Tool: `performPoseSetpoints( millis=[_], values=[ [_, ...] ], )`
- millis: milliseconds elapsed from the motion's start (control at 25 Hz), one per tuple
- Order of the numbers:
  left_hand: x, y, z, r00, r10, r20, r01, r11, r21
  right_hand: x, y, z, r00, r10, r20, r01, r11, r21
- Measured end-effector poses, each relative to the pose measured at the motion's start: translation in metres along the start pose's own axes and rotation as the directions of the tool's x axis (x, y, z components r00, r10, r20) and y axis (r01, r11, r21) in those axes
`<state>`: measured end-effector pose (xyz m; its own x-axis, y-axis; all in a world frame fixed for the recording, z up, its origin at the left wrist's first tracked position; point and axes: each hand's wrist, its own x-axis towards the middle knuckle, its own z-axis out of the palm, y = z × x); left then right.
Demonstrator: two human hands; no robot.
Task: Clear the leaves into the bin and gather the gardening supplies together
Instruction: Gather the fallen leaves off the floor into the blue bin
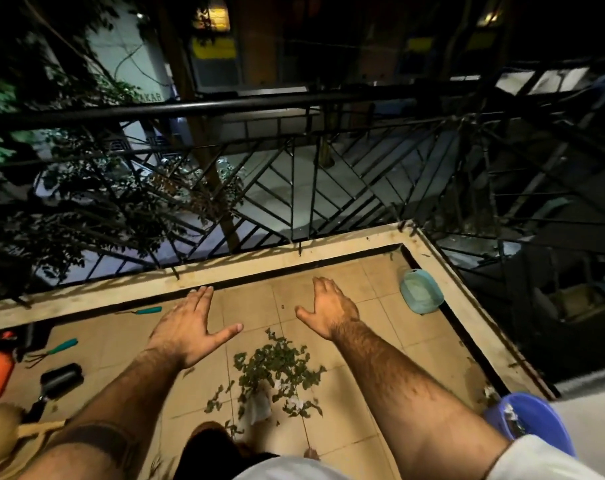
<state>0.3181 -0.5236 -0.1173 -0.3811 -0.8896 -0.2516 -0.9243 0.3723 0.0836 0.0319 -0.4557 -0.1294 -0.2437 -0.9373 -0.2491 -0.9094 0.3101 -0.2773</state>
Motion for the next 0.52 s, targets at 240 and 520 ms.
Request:
performPoseSetpoints(
  millis=[240, 520],
  values=[
    [0.049, -0.020, -0.008, 0.991, 0.134, 0.017, -0.134, 0.991, -0.005, 0.013, -0.007, 0.004, 0.989, 0.144, -0.027, -0.143, 0.989, 0.046],
    [0.152, -0.109, -0.022, 0.922, 0.384, 0.055, -0.385, 0.923, 0.014, 0.043, -0.076, 0.036, 0.888, 0.450, -0.093, -0.439, 0.890, 0.120]
  ],
)
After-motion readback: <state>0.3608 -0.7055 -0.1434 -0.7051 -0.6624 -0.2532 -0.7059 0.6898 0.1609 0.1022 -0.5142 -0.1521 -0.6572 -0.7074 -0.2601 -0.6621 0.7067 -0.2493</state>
